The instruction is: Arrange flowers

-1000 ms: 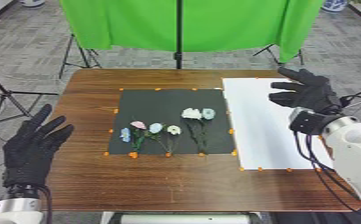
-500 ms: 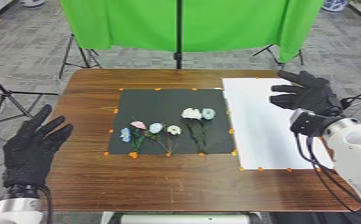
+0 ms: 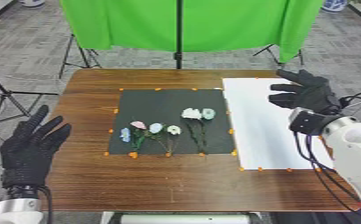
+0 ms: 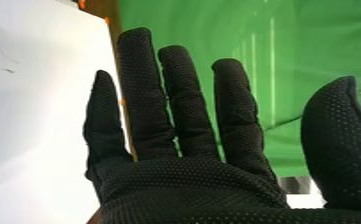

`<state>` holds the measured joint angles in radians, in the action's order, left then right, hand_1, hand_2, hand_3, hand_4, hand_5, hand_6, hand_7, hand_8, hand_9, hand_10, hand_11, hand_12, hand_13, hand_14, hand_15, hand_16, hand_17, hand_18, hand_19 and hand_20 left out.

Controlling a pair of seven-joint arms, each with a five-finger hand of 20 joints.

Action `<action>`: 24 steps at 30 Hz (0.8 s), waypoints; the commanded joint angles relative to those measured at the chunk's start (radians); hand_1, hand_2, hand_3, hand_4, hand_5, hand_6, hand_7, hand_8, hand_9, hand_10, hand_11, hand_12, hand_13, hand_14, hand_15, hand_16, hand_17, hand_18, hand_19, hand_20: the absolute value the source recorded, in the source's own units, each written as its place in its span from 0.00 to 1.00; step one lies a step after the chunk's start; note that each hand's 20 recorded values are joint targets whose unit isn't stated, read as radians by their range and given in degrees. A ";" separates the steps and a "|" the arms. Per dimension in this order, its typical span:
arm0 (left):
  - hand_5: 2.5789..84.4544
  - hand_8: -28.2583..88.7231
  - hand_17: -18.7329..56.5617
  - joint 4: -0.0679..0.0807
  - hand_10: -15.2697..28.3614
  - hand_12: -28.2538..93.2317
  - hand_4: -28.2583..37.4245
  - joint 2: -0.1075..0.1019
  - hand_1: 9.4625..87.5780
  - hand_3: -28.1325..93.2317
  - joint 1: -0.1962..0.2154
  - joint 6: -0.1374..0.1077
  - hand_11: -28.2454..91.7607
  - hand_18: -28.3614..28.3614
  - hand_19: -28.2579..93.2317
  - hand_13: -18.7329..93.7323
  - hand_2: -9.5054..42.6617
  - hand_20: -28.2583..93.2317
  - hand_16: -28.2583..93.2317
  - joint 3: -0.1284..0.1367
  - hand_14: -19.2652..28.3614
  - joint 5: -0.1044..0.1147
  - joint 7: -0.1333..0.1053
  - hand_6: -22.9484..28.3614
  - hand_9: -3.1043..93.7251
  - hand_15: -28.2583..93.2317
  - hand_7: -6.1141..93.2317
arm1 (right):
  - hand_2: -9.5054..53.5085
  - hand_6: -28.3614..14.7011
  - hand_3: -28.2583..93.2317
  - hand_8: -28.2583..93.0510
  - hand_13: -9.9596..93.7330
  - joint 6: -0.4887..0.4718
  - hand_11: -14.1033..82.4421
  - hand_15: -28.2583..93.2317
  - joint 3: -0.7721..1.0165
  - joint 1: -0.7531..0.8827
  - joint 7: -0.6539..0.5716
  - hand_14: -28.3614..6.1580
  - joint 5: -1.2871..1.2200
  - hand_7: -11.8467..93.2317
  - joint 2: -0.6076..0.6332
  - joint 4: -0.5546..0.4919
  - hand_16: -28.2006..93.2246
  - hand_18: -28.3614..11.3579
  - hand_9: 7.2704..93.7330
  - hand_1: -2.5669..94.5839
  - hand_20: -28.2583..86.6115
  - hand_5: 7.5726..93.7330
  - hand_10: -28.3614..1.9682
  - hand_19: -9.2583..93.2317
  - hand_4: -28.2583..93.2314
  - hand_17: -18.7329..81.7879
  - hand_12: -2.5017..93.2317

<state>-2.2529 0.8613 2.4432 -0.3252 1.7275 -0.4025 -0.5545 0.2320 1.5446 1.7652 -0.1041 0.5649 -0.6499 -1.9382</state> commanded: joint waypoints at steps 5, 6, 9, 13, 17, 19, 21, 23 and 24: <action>0.37 0.17 0.13 -0.001 0.76 0.33 0.00 -0.009 0.12 0.87 0.016 0.005 0.46 0.91 0.68 0.37 0.30 0.41 0.16 -0.006 0.95 -0.004 -0.013 0.58 0.35 0.68 0.19 | 0.34 0.68 0.91 0.13 0.52 0.000 0.33 0.62 -0.013 -0.015 0.012 0.26 -0.001 0.27 0.007 0.003 0.32 0.06 0.53 0.16 0.42 0.45 0.38 0.61 0.00 0.24 0.17; 0.37 0.17 0.13 0.000 0.76 0.33 0.00 -0.010 0.13 0.87 0.013 0.006 0.45 0.91 0.68 0.37 0.30 0.41 0.16 -0.006 0.95 -0.003 -0.011 0.58 0.35 0.68 0.19 | 0.34 0.68 0.91 0.13 0.52 0.003 0.33 0.62 -0.015 -0.015 0.016 0.26 -0.003 0.27 0.010 0.003 0.32 0.06 0.53 0.16 0.42 0.45 0.38 0.61 0.00 0.24 0.17; 0.37 0.17 0.13 0.000 0.76 0.33 0.00 -0.009 0.13 0.87 0.010 0.007 0.45 0.91 0.68 0.37 0.30 0.41 0.16 -0.007 0.95 -0.005 -0.009 0.58 0.35 0.68 0.19 | 0.34 0.68 0.91 0.12 0.52 0.000 0.33 0.62 -0.011 -0.011 0.013 0.26 0.001 0.27 0.008 0.002 0.32 0.06 0.53 0.16 0.42 0.45 0.38 0.61 0.00 0.24 0.17; 0.37 0.17 0.13 0.000 0.76 0.33 0.00 -0.011 0.13 0.87 0.011 0.010 0.45 0.91 0.68 0.37 0.30 0.41 0.16 -0.006 0.95 -0.006 -0.006 0.58 0.35 0.68 0.19 | 0.34 0.68 0.91 0.12 0.52 0.006 0.33 0.62 -0.012 -0.008 0.015 0.26 -0.001 0.27 0.009 -0.001 0.32 0.06 0.53 0.16 0.42 0.45 0.38 0.61 0.00 0.23 0.17; 0.37 0.17 0.13 0.000 0.77 0.33 0.00 -0.012 0.13 0.87 0.010 0.008 0.45 0.91 0.68 0.37 0.30 0.41 0.16 -0.006 0.95 -0.009 -0.001 0.58 0.35 0.68 0.19 | 0.34 0.68 0.91 0.12 0.52 0.006 0.33 0.62 -0.005 0.004 0.017 0.26 -0.003 0.27 0.008 -0.004 0.32 0.06 0.53 0.16 0.42 0.45 0.38 0.61 0.00 0.23 0.17; 0.37 0.17 0.13 0.000 0.77 0.33 0.00 -0.011 0.13 0.87 0.010 0.010 0.45 0.91 0.68 0.37 0.30 0.41 0.16 -0.004 0.95 -0.008 0.003 0.58 0.35 0.68 0.19 | 0.34 0.68 0.91 0.12 0.52 0.007 0.33 0.62 -0.004 0.005 0.015 0.26 -0.004 0.27 0.007 -0.004 0.32 0.06 0.53 0.16 0.42 0.45 0.38 0.61 0.00 0.23 0.17; 0.37 0.17 0.13 0.002 0.77 0.33 0.00 -0.012 0.13 0.87 0.007 0.012 0.45 0.91 0.68 0.37 0.30 0.41 0.16 -0.007 0.95 -0.007 0.001 0.58 0.35 0.68 0.19 | 0.34 0.68 0.91 0.12 0.52 0.009 0.33 0.62 -0.004 0.008 0.019 0.26 -0.006 0.27 0.008 -0.005 0.32 0.06 0.53 0.16 0.42 0.45 0.38 0.61 0.00 0.23 0.17; 0.37 0.17 0.13 0.002 0.76 0.33 0.00 -0.012 0.13 0.87 0.006 0.012 0.45 0.91 0.68 0.37 0.30 0.41 0.16 -0.008 0.95 -0.008 0.002 0.58 0.35 0.68 0.19 | 0.34 0.68 0.91 0.12 0.52 0.008 0.33 0.62 -0.004 0.010 0.020 0.26 -0.011 0.27 0.009 -0.006 0.32 0.06 0.53 0.16 0.42 0.45 0.38 0.61 0.00 0.23 0.17; 0.37 0.17 0.13 0.002 0.77 0.33 0.00 -0.013 0.13 0.87 0.005 0.013 0.45 0.91 0.68 0.37 0.30 0.41 0.16 -0.008 0.95 -0.008 0.002 0.58 0.35 0.68 0.19 | 0.34 0.68 0.91 0.12 0.52 0.009 0.33 0.62 -0.002 0.012 0.019 0.26 -0.009 0.27 0.008 -0.007 0.32 0.06 0.53 0.16 0.42 0.45 0.38 0.61 0.00 0.23 0.17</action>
<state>-2.2529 0.8483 2.4442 -0.3242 1.7255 -0.4040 -0.5610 0.2332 1.5323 1.7592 -0.0953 0.5620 -0.6467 -1.9373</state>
